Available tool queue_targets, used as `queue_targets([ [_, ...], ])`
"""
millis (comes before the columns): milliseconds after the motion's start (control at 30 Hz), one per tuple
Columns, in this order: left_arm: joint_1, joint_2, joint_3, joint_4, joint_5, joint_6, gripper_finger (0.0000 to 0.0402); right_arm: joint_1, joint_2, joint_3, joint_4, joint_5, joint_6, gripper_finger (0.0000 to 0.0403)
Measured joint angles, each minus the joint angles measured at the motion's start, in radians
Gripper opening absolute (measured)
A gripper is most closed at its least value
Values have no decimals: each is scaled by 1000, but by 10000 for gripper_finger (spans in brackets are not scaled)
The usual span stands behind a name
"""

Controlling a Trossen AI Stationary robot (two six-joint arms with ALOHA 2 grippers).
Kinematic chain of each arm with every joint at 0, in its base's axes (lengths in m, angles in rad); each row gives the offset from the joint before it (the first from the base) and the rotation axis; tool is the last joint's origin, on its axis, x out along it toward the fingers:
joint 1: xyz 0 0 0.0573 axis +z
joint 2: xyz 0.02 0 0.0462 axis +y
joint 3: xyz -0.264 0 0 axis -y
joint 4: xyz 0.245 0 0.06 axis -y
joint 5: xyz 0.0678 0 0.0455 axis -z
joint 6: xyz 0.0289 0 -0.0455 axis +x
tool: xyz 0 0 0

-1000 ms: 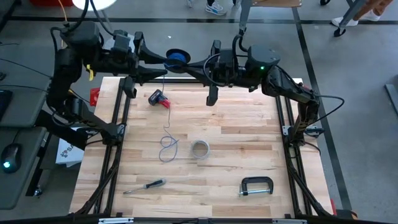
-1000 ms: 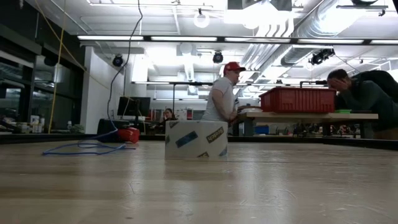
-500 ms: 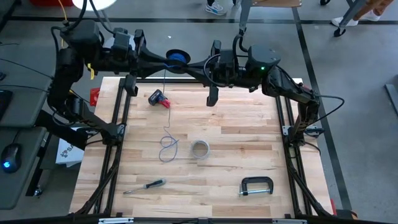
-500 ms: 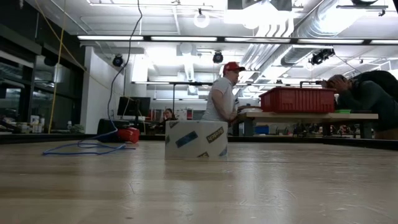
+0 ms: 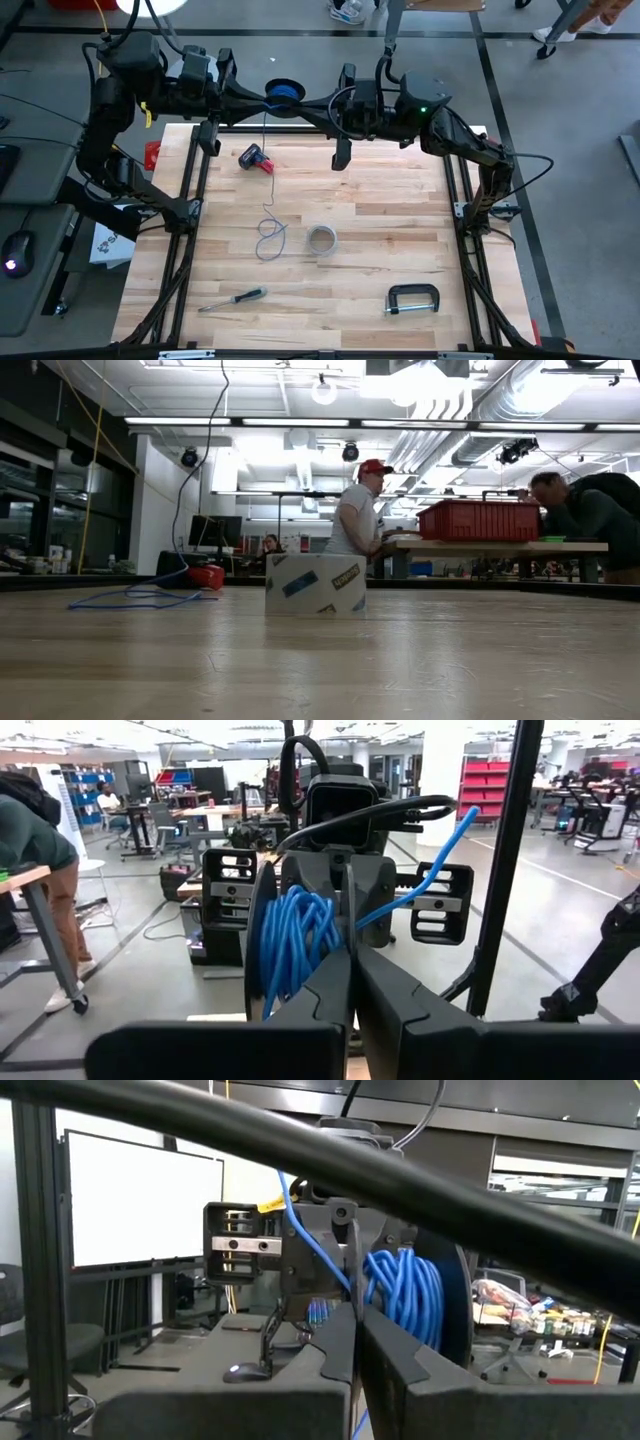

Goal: Coil cords
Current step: Coil the blue wire on the spool

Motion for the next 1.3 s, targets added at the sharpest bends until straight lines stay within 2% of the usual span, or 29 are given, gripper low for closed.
queue_targets([
  [133,0,0,0,0,-15,-10,3,0,0,0,1,7,18,2],
  [233,0,-5,0,0,-39,-38,2,-1,-2,0,-17,34,48,19],
  [500,51,-63,2,99,-41,-127,1,0,-36,1,-226,188,106,135],
  [633,59,-66,0,182,-31,-179,1,-1,-3,0,-279,191,125,175],
  [767,59,-67,0,244,-11,-216,1,1,69,-2,-230,133,155,184],
  [967,59,-53,0,293,-11,-218,0,2,166,-2,40,1,257,184],
  [1133,58,-40,0,318,-11,-227,0,2,223,-2,132,4,300,184],
  [1300,58,-26,0,349,10,-237,0,2,242,-2,138,54,282,184],
])
